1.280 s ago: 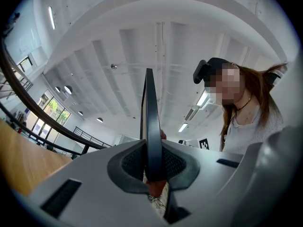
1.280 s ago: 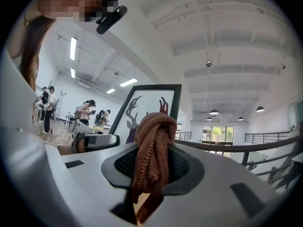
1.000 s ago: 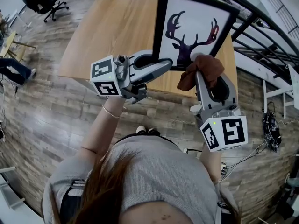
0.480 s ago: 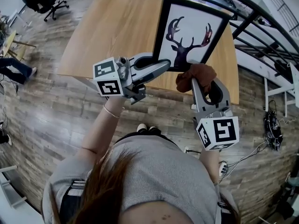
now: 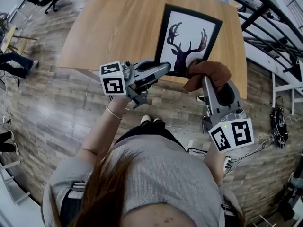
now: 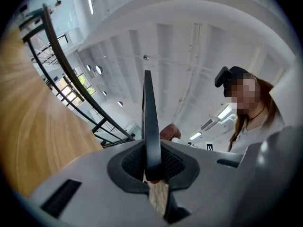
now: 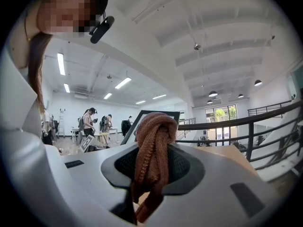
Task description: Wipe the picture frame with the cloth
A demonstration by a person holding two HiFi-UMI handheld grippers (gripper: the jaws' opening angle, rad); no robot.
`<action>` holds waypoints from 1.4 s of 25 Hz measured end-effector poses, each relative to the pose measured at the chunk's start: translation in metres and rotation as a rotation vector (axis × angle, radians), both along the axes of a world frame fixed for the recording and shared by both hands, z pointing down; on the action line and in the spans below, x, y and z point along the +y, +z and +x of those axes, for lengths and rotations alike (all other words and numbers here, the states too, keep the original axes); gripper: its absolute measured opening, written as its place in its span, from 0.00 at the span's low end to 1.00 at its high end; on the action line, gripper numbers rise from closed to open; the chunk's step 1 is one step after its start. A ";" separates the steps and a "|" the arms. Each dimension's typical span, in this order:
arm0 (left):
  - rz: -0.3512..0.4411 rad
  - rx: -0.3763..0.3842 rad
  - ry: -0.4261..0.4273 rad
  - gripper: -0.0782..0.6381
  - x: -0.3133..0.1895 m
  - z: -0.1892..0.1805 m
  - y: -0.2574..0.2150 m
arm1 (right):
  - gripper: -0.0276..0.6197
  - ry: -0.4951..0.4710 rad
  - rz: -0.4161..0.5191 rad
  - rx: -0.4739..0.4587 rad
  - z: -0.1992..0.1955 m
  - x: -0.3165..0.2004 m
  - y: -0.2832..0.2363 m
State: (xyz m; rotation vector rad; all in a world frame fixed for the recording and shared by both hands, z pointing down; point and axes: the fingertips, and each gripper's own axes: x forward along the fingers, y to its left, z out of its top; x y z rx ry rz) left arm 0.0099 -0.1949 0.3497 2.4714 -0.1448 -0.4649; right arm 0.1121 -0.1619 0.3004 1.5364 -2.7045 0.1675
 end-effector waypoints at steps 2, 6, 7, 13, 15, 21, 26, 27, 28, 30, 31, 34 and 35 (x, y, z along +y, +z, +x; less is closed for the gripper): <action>-0.055 0.018 0.011 0.16 0.005 0.002 0.013 | 0.25 -0.008 0.001 -0.032 0.002 0.002 0.000; -0.150 0.040 0.011 0.16 0.009 0.002 0.044 | 0.25 -0.028 -0.005 -0.065 0.004 0.002 0.010; -0.172 0.035 0.010 0.16 0.010 0.001 0.055 | 0.25 -0.030 -0.008 -0.078 0.004 0.002 0.014; -0.335 0.038 0.006 0.16 0.008 0.001 0.120 | 0.25 -0.017 -0.029 -0.110 0.010 -0.008 0.038; -0.384 0.046 0.000 0.16 0.007 0.003 0.140 | 0.25 -0.010 -0.046 -0.103 0.013 -0.012 0.050; -0.485 0.016 0.022 0.16 0.012 0.000 0.203 | 0.25 0.014 -0.085 -0.121 0.012 -0.024 0.080; -0.614 0.039 0.009 0.16 0.012 -0.002 0.245 | 0.25 0.030 -0.117 -0.131 0.016 -0.025 0.102; -0.648 0.055 0.011 0.16 0.010 -0.002 0.249 | 0.25 0.031 -0.122 -0.133 0.016 -0.025 0.105; -0.679 0.071 0.011 0.16 0.009 -0.002 0.252 | 0.25 0.030 -0.128 -0.134 0.016 -0.026 0.108; -0.736 0.090 0.007 0.16 0.004 -0.002 0.261 | 0.25 0.027 -0.139 -0.131 0.017 -0.029 0.113; -0.762 0.094 0.003 0.16 0.001 -0.002 0.265 | 0.25 0.027 -0.144 -0.132 0.017 -0.031 0.115; -0.801 0.093 0.000 0.16 -0.007 -0.001 0.273 | 0.25 0.032 -0.151 -0.142 0.019 -0.039 0.119; -0.807 0.089 0.007 0.16 -0.009 0.000 0.274 | 0.25 0.034 -0.152 -0.144 0.019 -0.042 0.119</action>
